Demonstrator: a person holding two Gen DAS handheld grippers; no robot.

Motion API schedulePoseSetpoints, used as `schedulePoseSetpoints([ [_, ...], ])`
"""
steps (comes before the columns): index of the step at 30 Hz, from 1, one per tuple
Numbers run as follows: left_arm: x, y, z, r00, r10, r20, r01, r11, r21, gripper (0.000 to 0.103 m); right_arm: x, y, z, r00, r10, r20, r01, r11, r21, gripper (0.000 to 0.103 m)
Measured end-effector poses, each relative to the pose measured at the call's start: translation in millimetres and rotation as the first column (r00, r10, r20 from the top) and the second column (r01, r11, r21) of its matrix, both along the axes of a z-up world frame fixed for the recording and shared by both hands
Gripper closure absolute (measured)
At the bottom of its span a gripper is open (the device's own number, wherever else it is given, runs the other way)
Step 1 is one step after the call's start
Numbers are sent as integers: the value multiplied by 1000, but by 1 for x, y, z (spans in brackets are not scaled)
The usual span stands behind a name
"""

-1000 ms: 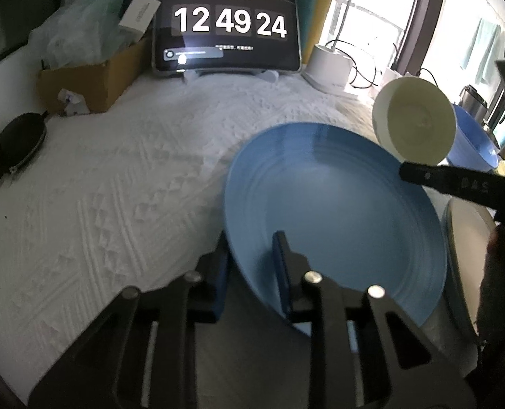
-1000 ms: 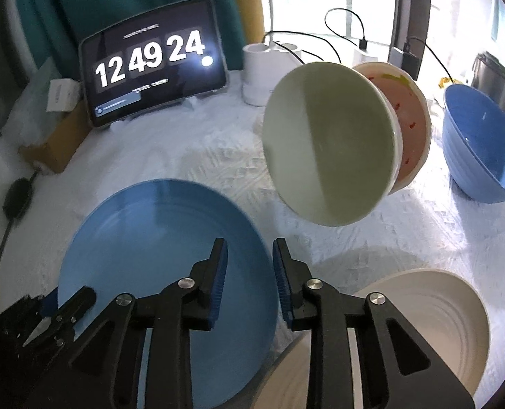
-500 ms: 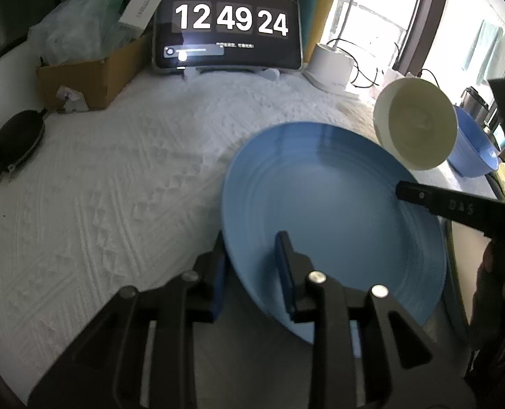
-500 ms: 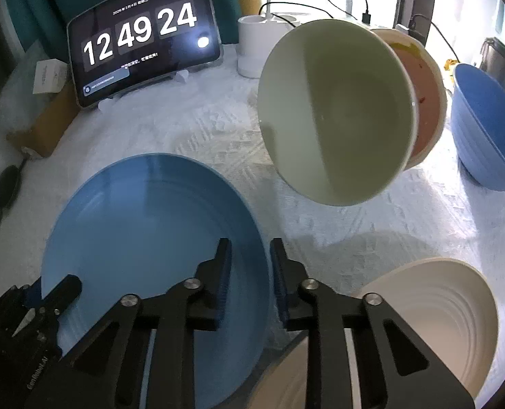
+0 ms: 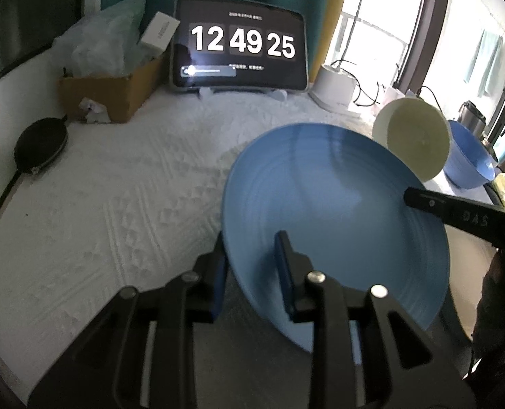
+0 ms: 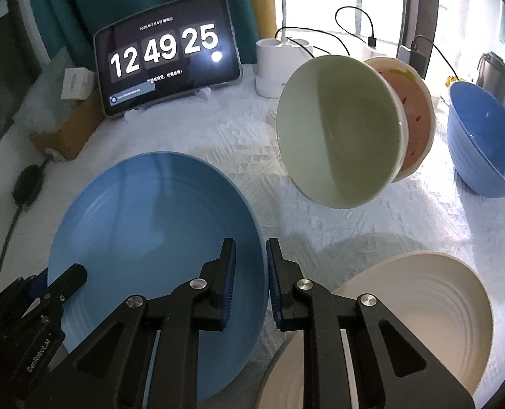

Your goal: Organize plates and bowls

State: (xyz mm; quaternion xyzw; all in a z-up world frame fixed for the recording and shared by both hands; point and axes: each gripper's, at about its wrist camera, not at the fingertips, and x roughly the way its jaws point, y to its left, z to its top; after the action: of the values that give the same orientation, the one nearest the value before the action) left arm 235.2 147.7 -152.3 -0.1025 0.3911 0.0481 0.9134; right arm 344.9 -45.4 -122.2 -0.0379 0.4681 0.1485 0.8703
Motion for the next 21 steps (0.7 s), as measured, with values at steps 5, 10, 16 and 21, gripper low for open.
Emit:
schedulePoseSetpoints([
  [5,-5,-1,11,1000,-1,21,1,1000,-3,76,-9,-3,11,1000,9,24,-9,1000,10,83],
  [10,-9,-7,18,999,-8,40,8,1000,4,76,-16,-8,21,999,5,50,-6,1000,22,83],
  [16,-16,-16,23,998,-19,53,18,1000,11,76,-25,-14,27,998,-5,66,2,999,33,83],
  [21,-20,-25,27,998,-30,62,29,999,14,76,-31,-23,31,997,-30,73,27,999,36,83],
])
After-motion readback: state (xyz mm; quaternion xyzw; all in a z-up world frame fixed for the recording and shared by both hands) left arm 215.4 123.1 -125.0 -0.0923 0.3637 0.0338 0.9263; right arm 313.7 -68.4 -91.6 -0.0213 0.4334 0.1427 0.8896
